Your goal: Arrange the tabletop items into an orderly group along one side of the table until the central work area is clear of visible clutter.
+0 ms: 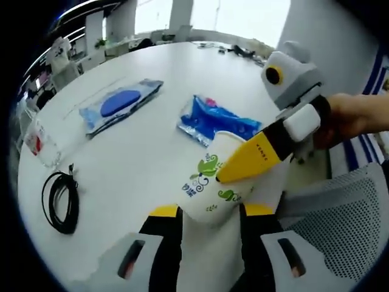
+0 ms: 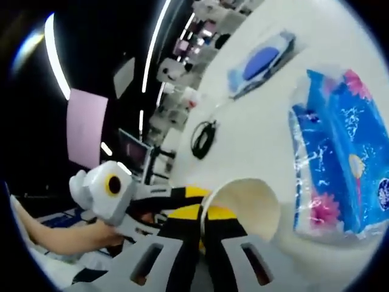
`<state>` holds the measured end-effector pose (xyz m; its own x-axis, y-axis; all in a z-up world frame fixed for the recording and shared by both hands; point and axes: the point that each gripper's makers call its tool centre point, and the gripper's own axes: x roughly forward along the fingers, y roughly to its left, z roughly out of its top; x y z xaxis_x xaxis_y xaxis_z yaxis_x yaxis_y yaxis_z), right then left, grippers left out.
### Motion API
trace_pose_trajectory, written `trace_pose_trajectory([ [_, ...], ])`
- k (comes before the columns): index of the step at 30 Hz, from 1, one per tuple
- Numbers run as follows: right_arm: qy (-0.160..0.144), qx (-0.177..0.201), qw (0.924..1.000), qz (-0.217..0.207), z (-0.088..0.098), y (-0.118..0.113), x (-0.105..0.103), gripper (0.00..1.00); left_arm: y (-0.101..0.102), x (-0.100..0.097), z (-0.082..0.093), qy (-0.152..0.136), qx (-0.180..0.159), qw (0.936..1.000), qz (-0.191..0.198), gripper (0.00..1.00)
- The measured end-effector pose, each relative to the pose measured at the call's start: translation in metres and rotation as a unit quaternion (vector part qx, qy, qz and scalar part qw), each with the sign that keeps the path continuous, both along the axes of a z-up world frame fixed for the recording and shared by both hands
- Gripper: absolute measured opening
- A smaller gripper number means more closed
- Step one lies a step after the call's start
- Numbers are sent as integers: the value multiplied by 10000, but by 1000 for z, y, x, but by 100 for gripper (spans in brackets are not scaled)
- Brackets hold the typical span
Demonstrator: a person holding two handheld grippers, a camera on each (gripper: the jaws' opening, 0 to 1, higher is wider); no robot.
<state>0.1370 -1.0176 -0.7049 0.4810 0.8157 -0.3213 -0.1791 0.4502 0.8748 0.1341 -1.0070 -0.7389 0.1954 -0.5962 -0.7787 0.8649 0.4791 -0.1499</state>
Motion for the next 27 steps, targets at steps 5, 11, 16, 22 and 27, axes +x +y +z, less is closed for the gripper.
trace_pose_trajectory([
  [5, -50, -178, 9997, 163, 3, 2, -1, 0, 3, -1, 2, -112, 38, 9999, -23, 32],
  [11, -365, -710, 9950, 596, 11, 9, 1, 0, 6, 3, 8, -105, -109, 9997, 205, 33],
  [16, -549, -1044, 9888, 912, 16, 16, 3, 0, 9, 8, 11, -142, -162, 9991, 353, 35],
  [22, -564, -1325, 9815, 1262, 19, 21, 4, 0, 13, 7, 14, -194, -335, 9980, 499, 35],
  [27, -543, -1582, 9732, 1578, 16, 26, 2, 0, 18, 6, 13, -202, -461, 9971, 577, 35],
])
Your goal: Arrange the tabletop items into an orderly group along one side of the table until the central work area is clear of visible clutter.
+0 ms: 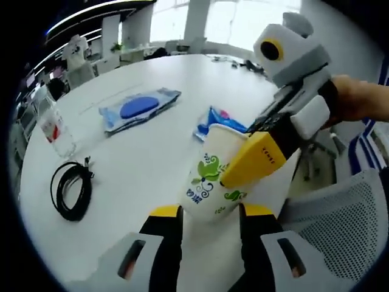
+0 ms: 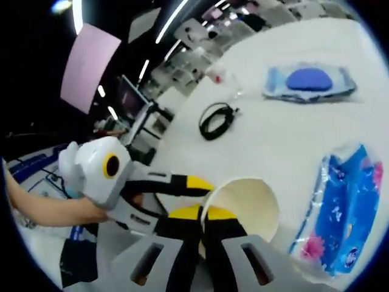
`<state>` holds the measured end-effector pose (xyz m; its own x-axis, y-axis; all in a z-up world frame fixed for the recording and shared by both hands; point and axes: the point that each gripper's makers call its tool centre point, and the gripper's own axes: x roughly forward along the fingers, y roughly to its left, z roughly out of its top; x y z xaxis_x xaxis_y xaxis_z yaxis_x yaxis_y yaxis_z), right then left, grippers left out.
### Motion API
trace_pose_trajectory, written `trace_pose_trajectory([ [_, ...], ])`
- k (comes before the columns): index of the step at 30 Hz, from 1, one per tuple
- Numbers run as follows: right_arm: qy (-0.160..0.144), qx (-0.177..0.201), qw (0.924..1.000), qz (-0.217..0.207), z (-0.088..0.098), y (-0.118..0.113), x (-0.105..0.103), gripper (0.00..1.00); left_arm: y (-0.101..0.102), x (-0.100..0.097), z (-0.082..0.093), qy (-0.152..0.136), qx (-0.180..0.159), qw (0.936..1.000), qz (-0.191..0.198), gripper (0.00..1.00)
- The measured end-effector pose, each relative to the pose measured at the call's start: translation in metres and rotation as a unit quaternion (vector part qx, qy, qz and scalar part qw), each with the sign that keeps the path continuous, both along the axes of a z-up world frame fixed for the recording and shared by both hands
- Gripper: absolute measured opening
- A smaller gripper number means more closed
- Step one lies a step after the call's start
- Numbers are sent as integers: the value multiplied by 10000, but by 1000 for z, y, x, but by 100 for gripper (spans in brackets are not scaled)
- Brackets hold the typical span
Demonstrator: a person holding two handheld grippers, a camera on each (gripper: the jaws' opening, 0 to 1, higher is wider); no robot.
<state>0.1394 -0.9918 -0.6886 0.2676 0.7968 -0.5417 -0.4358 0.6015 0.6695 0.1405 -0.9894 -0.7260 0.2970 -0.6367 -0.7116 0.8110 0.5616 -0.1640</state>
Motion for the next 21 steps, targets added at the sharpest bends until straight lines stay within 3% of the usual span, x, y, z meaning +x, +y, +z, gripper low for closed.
trace_pose_trajectory([
  [4, 10, -172, 9996, 204, 0, 2, 3, 0, -1, 1, 4, 153, -383, 9987, 305, 37],
  [13, -59, -429, 9976, 547, 5, 8, 14, 0, 17, 14, 12, -17, -636, 9956, 683, 37],
  [16, -94, -474, 9970, 609, 6, 10, 17, 0, 24, 19, 19, 8, -952, 9912, 916, 38],
  [21, -143, -566, 9957, 713, 6, 13, 25, 0, 35, 23, 21, -41, -956, 9902, 1017, 40],
])
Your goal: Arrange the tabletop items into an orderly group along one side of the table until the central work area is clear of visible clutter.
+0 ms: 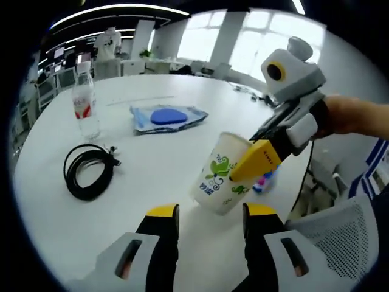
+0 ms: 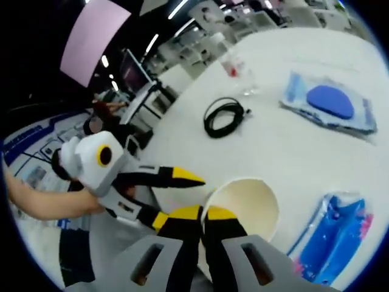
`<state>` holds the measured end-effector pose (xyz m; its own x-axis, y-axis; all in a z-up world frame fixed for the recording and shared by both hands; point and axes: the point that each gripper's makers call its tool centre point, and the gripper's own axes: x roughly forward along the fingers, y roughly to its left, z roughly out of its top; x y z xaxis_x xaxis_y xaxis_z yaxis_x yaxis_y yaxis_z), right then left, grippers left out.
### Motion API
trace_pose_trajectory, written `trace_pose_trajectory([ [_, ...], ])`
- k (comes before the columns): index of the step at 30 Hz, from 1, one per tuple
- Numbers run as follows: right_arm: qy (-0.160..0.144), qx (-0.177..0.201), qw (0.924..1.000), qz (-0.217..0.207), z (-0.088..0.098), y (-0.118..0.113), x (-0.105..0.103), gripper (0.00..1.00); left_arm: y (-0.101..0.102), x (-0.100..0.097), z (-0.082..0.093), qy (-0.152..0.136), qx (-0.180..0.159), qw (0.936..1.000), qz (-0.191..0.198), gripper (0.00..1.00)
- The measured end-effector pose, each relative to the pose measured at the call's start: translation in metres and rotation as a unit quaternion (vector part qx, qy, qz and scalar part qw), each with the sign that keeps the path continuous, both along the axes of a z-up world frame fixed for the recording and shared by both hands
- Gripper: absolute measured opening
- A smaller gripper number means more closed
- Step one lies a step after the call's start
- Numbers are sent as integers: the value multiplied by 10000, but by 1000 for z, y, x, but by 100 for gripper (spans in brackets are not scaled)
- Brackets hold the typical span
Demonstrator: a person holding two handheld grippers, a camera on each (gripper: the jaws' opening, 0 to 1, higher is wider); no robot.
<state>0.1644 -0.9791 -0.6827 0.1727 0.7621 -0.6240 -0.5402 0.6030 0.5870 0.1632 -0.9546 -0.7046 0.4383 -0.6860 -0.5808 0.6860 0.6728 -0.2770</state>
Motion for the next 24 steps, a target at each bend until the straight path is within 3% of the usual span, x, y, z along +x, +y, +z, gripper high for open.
trace_pose_trajectory([
  [7, -52, -61, 9999, 72, 3, -1, 15, 0, 9, 1, 8, 7, -224, 9994, 274, 41],
  [11, -71, -154, 9998, 118, 3, -5, 23, 0, 13, -8, 10, 64, -458, 9982, 391, 41],
  [16, -132, -272, 9993, 235, 6, -6, 35, 0, 19, -16, 8, 69, -507, 9979, 401, 41],
  [24, -221, -355, 9981, 449, 12, 6, 47, 0, 24, -18, 27, -18, -1157, 9911, 664, 43],
])
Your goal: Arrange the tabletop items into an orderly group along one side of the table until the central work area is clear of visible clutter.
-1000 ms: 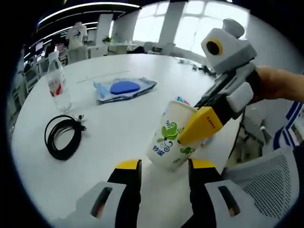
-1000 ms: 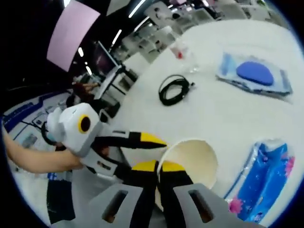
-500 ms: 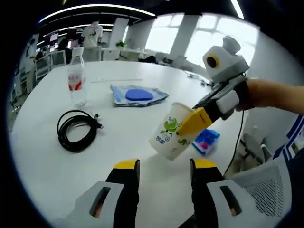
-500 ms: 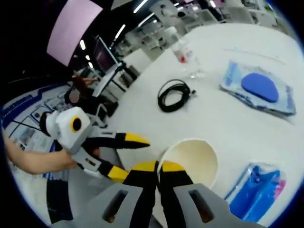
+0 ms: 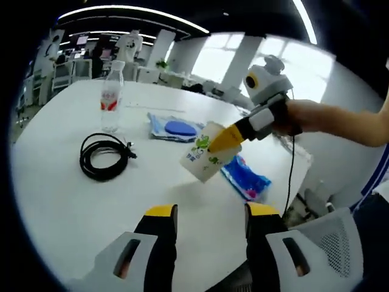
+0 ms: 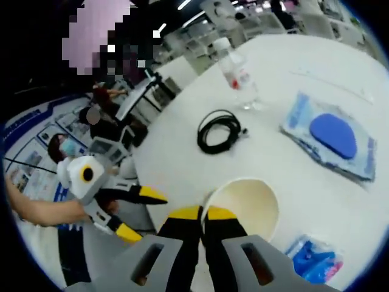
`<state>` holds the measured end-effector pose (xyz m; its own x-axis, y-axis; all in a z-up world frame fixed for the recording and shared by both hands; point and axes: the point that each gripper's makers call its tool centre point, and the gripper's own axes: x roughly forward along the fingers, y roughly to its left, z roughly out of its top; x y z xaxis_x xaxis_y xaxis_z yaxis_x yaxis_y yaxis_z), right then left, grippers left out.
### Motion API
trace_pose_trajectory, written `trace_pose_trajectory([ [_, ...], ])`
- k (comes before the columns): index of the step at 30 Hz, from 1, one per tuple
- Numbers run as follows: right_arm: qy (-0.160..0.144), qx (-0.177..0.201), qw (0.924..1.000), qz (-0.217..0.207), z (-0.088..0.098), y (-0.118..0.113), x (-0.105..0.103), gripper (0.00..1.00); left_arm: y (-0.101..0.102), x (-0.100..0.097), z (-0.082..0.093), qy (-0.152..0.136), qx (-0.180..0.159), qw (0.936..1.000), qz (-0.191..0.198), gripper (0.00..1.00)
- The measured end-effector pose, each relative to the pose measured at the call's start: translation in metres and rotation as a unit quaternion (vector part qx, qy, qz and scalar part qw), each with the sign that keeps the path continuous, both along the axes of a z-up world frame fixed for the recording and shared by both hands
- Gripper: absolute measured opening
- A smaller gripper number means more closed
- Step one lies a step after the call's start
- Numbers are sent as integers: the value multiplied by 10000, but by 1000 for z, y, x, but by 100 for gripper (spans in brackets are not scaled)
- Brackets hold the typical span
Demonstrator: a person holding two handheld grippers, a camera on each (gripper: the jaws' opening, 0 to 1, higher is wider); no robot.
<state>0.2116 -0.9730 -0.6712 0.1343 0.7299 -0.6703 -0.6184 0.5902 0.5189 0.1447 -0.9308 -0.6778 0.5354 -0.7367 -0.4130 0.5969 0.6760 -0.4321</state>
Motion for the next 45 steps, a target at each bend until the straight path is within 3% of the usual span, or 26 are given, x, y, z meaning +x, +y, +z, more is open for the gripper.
trace_pose_trajectory([
  [2, -29, -58, 9999, 88, 1, 3, 6, 0, 1, -3, 5, 14, -221, 9997, 63, 44],
  [9, -172, -293, 9987, 373, 5, 15, 32, 0, 11, -13, 7, 59, -320, 9994, 142, 44],
  [13, -491, -610, 9947, 666, 4, 20, 48, 0, 16, -7, 23, -108, -604, 9976, 312, 44],
  [18, -592, -730, 9925, 777, 1, 25, 63, 0, 22, -12, 38, -82, -1100, 9922, 586, 44],
  [21, -656, -840, 9904, 880, -2, 28, 67, 0, 25, -14, 42, -99, -1166, 9915, 576, 42],
  [29, -1038, -1116, 9802, 1267, -4, 32, 84, 0, 19, -12, 45, -105, -1453, 9880, 522, 41],
  [33, -1551, -1495, 9616, 1701, -7, 27, 108, 0, 20, -9, 41, 8, -1513, 9868, 576, 41],
  [36, -1486, -1512, 9635, 1633, -8, 28, 120, 0, 23, -7, 43, -3, -1603, 9848, 665, 41],
  [41, -1709, -1689, 9523, 1882, -11, 33, 138, 0, 31, -2, 43, 19, -1729, 9812, 858, 40],
  [45, -1702, -1728, 9519, 1873, -13, 40, 150, 0, 38, 2, 43, 19, -1795, 9783, 1033, 40],
])
